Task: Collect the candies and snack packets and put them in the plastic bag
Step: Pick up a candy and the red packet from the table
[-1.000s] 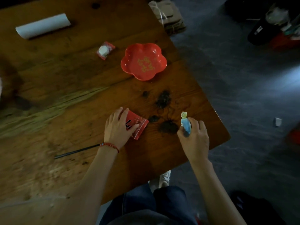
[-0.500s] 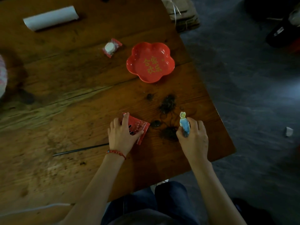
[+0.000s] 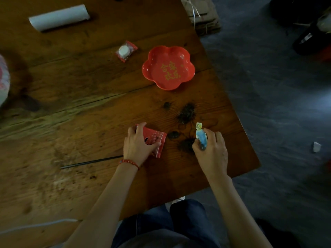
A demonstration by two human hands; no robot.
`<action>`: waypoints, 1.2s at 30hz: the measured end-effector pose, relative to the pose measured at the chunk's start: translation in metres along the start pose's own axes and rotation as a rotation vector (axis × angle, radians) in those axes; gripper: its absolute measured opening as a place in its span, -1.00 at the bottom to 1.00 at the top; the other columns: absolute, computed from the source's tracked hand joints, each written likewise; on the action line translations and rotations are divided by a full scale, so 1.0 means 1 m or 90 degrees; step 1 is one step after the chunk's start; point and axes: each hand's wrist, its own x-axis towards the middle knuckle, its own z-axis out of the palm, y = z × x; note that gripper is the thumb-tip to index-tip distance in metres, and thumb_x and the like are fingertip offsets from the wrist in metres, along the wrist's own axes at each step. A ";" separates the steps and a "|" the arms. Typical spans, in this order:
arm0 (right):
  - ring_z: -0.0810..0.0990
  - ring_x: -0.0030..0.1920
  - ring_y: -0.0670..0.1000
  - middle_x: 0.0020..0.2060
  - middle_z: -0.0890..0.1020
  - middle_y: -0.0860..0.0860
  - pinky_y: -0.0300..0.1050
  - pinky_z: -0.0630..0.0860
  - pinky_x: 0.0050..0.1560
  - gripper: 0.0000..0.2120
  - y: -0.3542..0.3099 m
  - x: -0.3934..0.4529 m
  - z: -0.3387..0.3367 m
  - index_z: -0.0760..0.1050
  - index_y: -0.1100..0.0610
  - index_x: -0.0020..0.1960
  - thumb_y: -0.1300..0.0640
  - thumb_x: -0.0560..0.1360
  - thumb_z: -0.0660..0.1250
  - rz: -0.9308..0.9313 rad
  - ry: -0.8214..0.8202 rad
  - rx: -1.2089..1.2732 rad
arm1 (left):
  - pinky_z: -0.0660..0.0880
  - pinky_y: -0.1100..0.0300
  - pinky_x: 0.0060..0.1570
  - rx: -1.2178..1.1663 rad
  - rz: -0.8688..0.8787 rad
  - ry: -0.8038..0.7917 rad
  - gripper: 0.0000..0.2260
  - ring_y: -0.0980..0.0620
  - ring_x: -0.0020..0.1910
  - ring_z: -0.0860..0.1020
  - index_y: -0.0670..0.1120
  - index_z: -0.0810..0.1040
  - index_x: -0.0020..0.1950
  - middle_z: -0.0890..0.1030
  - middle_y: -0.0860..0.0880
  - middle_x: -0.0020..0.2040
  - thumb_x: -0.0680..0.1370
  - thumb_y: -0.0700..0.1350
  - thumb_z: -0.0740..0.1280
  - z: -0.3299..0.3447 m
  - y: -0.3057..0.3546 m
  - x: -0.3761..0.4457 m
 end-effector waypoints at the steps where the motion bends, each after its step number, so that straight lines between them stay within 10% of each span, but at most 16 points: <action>1: 0.49 -0.19 0.04 -0.14 0.52 0.18 -0.20 0.36 -0.28 -0.63 -0.001 0.000 0.000 0.45 0.29 0.13 0.20 0.38 0.42 0.000 -0.001 -0.001 | 0.38 -0.09 0.15 -0.011 0.000 -0.002 -0.24 -0.22 0.20 0.39 -0.03 0.24 0.40 0.33 -0.19 0.28 0.31 0.15 0.48 -0.001 0.000 0.000; 15: 0.52 -0.13 0.08 -0.09 0.52 0.18 -0.18 0.43 -0.26 -0.63 -0.050 0.001 0.018 0.45 0.27 0.16 0.18 0.40 0.41 -0.090 -0.050 -0.013 | 0.45 -0.04 0.08 -0.048 -0.052 0.050 -0.27 -0.19 0.16 0.43 -0.03 0.27 0.37 0.36 -0.16 0.25 0.31 0.14 0.48 -0.035 -0.050 -0.020; 36: 0.51 -0.16 0.06 -0.11 0.52 0.14 -0.14 0.46 -0.30 -0.65 -0.161 -0.065 0.063 0.47 0.28 0.15 0.19 0.40 0.39 -0.621 -0.371 0.107 | 0.47 -0.03 -0.02 -0.235 -0.498 0.484 -0.33 -0.16 -0.01 0.46 -0.13 0.36 0.31 0.41 -0.19 0.10 0.28 -0.01 0.54 -0.016 -0.141 -0.253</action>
